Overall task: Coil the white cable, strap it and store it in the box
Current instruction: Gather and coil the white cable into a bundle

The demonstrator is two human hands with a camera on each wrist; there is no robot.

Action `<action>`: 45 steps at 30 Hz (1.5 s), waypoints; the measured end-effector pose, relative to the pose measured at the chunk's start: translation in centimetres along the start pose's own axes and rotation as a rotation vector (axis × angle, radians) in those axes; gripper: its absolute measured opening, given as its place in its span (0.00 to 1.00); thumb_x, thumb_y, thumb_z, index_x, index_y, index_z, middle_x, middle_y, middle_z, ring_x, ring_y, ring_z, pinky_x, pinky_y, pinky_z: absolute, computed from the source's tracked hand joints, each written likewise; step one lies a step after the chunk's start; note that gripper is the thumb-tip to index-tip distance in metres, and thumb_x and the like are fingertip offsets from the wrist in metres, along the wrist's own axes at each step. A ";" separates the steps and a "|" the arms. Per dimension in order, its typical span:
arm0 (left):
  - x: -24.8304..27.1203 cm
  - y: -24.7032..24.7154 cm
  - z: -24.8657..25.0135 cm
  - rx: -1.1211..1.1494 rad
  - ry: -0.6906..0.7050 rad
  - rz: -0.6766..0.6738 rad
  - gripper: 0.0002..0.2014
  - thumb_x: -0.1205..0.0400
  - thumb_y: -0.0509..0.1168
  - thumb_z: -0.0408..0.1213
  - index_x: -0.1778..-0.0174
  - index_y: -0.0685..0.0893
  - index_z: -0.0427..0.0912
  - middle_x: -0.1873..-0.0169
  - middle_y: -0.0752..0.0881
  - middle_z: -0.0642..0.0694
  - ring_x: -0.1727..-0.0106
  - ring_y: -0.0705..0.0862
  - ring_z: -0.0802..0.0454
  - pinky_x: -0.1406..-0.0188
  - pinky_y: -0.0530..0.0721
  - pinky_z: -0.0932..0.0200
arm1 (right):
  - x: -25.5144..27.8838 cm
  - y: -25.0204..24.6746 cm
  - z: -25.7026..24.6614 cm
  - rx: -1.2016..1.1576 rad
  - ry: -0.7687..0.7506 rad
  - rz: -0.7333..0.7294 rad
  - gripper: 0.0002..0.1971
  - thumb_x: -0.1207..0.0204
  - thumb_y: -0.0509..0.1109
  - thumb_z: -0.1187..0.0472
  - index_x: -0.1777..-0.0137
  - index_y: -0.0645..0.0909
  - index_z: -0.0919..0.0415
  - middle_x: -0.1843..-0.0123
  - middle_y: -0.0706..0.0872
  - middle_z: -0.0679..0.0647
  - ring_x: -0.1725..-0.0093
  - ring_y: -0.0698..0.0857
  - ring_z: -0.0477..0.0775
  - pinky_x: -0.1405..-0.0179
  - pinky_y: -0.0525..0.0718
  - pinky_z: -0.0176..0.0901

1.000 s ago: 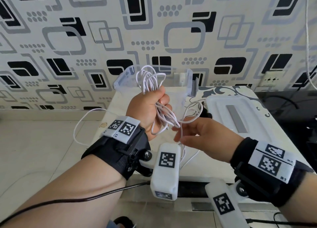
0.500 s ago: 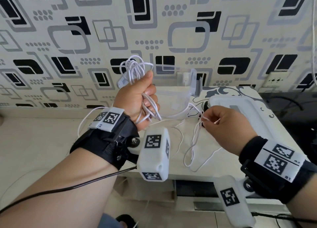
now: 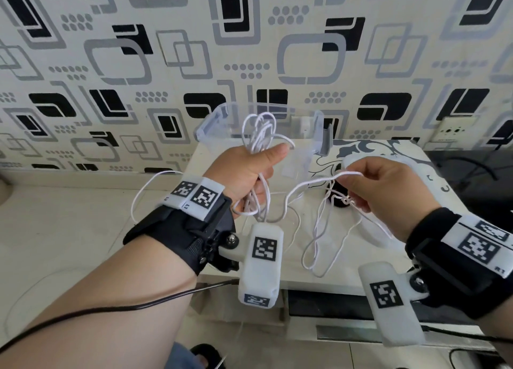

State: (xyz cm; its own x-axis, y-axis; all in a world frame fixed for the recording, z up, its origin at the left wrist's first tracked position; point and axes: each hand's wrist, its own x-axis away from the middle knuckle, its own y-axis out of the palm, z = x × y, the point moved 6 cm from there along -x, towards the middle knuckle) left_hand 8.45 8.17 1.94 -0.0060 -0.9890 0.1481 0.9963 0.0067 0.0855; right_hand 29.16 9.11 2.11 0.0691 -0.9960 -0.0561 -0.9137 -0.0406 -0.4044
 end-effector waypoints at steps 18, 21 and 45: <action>1.0 4.3 -1.4 -0.527 -0.085 -0.212 0.12 0.28 0.75 0.35 0.64 0.76 0.45 0.81 0.74 0.50 0.85 0.71 0.57 0.84 0.71 0.67 | -0.3 -0.3 0.5 -0.046 0.081 0.041 0.05 0.30 0.70 0.61 0.65 0.83 0.60 0.86 0.76 0.42 0.87 0.70 0.39 0.75 0.67 0.37; 0.9 4.1 -1.3 -0.550 -0.089 -0.165 0.09 0.26 0.70 0.31 0.63 0.76 0.46 0.80 0.74 0.49 0.86 0.71 0.57 0.85 0.70 0.68 | -0.1 0.0 0.3 -0.088 0.058 0.006 0.04 0.31 0.71 0.62 0.66 0.82 0.56 0.83 0.76 0.43 0.84 0.71 0.40 0.75 0.69 0.37; 0.9 3.4 -0.6 -0.402 0.046 -0.053 0.06 0.23 0.70 0.34 0.62 0.84 0.51 0.81 0.83 0.55 0.76 0.78 0.59 0.72 0.78 0.63 | 1.0 1.9 -1.5 -0.283 -0.088 -0.157 0.13 0.18 0.61 0.63 0.60 0.85 0.55 0.68 0.86 0.49 0.71 0.77 0.51 0.69 0.75 0.42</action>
State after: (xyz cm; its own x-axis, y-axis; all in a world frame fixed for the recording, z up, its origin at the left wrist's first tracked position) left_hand 11.84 7.16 1.74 -0.0636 -0.9920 0.1091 0.9488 -0.0940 -0.3017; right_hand 26.89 7.93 2.64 0.2410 -0.9657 -0.0966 -0.9632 -0.2258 -0.1457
